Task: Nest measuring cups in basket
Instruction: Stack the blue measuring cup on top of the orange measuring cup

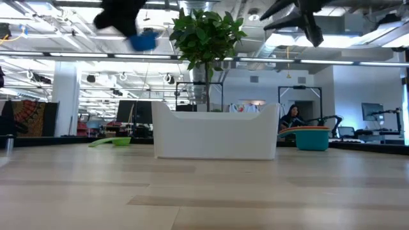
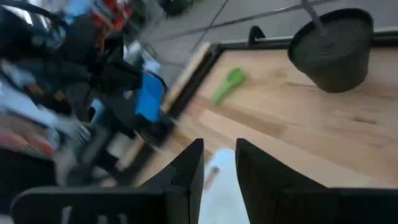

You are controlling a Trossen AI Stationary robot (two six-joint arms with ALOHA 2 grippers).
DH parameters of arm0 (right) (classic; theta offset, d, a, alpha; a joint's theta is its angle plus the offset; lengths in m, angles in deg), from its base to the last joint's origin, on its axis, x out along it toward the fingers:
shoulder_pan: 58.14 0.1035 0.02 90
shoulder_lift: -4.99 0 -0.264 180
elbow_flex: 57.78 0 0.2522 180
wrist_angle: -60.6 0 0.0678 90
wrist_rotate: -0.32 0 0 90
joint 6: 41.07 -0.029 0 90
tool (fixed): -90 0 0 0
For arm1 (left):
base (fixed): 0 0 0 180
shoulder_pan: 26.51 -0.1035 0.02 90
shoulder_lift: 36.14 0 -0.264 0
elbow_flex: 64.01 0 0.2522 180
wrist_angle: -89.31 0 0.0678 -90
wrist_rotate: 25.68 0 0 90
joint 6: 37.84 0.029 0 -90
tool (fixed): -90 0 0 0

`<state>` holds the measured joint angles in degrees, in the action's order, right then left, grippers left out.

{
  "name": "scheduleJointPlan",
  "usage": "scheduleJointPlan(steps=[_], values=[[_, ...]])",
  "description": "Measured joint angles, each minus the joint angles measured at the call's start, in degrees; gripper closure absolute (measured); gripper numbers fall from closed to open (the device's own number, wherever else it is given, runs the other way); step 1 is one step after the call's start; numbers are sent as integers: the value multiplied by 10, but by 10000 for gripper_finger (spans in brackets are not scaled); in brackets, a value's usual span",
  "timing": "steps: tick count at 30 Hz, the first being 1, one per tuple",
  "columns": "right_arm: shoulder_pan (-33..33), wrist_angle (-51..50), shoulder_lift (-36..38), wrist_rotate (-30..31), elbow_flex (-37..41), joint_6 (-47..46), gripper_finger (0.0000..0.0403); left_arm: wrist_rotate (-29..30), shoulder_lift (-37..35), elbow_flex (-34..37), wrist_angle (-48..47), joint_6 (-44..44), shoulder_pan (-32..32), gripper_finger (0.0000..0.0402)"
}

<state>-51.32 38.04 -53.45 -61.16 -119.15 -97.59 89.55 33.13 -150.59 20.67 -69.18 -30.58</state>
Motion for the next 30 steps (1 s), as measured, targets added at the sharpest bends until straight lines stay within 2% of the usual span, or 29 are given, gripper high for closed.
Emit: scheduleJointPlan(steps=[2, 5, 11, 15, 19, 26, 30], values=[[-6, 25, 8, 0, 0, -23, 285, 39, 0, -21, 49, -2, 0, 399], [0, 111, 5, 0, 0, -1, 285, 66, 1, -22, 141, -8, 1, 399], [17, 298, -41, -1, 0, 112, 279, 64, 47, -2, 319, -50, 1, 399], [16, 308, -70, 3, 0, 150, 266, 60, 90, -3, 426, -41, 4, 400], [22, 259, -94, 68, 1, 204, 249, 61, 137, -3, 508, -36, 4, 400], [49, 256, -113, 251, 0, 267, 228, 99, 208, -2, 602, -7, 2, 400], [44, 256, -112, 272, 0, 275, 225, 108, 230, -3, 644, 1, 2, 400]])
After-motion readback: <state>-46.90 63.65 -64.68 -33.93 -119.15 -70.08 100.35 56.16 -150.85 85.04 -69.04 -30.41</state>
